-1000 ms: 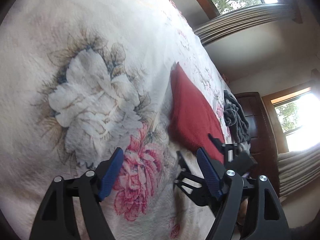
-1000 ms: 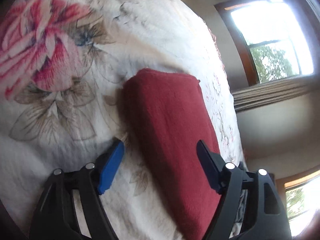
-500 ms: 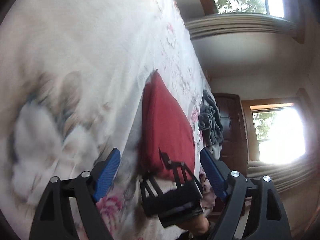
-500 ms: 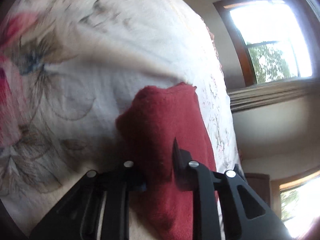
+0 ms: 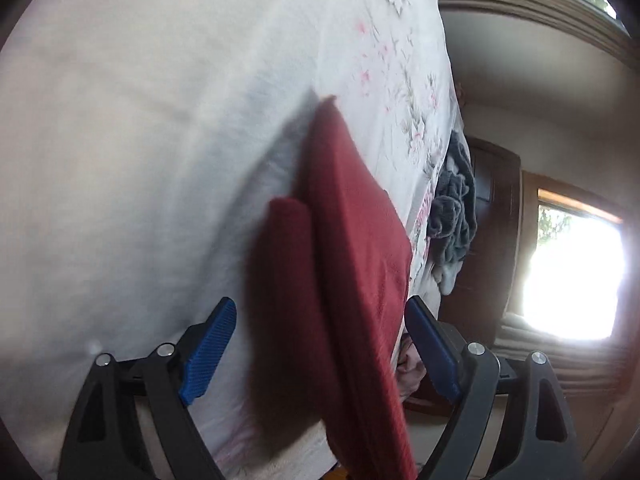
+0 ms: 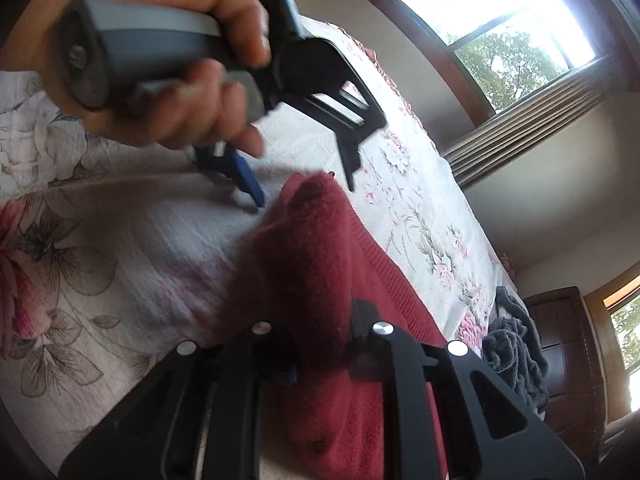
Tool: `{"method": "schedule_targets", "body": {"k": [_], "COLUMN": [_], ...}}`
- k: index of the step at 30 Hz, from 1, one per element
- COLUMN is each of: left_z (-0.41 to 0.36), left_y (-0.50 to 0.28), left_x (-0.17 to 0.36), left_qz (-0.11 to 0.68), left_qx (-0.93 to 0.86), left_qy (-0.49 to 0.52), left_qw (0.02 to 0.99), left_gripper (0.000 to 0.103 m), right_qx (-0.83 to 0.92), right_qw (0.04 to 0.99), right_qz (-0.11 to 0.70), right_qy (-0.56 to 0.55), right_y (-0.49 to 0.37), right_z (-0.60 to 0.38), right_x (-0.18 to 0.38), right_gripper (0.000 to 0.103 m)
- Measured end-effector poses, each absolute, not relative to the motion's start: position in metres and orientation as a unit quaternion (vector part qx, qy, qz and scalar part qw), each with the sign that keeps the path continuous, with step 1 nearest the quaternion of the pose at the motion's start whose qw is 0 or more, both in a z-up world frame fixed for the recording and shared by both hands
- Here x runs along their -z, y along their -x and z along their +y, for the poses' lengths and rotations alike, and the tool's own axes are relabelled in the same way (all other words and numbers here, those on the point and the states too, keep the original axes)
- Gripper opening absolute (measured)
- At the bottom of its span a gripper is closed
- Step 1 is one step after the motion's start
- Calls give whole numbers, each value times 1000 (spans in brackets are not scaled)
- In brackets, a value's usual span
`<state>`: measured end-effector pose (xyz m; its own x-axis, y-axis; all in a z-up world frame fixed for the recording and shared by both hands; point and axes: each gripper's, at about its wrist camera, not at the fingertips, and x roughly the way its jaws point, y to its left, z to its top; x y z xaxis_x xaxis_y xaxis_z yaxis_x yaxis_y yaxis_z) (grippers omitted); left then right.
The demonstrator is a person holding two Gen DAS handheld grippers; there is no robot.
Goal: Fold small clothes
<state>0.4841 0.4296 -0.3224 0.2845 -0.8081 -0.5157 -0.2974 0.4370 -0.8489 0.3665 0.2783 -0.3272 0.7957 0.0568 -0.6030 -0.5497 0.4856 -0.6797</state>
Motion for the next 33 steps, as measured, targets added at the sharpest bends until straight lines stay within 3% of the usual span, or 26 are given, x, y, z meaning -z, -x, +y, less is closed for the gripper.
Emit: {"method": "schedule_targets", "body": {"k": [4, 5, 7, 9, 11, 23, 33], "left_z": [410, 406, 395, 385, 377, 291, 157], "left_y": [-499, -502, -506, -510, -510, -517, -533], "left_x": [319, 320, 315, 304, 288, 188, 165], "left_qz": [591, 599, 614, 618, 615, 594, 623], "left_qx": [188, 185, 183, 181, 181, 205, 202], "left_qy": [444, 433, 414, 390, 370, 269, 167], "left_qw": [647, 647, 646, 659, 673, 730, 737], "left_gripper": [81, 61, 34, 23, 18, 16, 15], "right_qx": [-189, -190, -192, -193, -194, -210, -198], "right_qw": [833, 835, 840, 845, 851, 919, 923], "right_qz": [268, 270, 272, 275, 277, 299, 327], "right_qy": [446, 441, 428, 417, 401, 147, -43], "right_y": [-370, -368, -364, -363, -362, -380, -388], "right_z": [272, 271, 267, 263, 258, 149, 35], "right_x": [320, 320, 318, 315, 310, 243, 248], "right_gripper": [15, 15, 15, 15, 14, 12, 10]}}
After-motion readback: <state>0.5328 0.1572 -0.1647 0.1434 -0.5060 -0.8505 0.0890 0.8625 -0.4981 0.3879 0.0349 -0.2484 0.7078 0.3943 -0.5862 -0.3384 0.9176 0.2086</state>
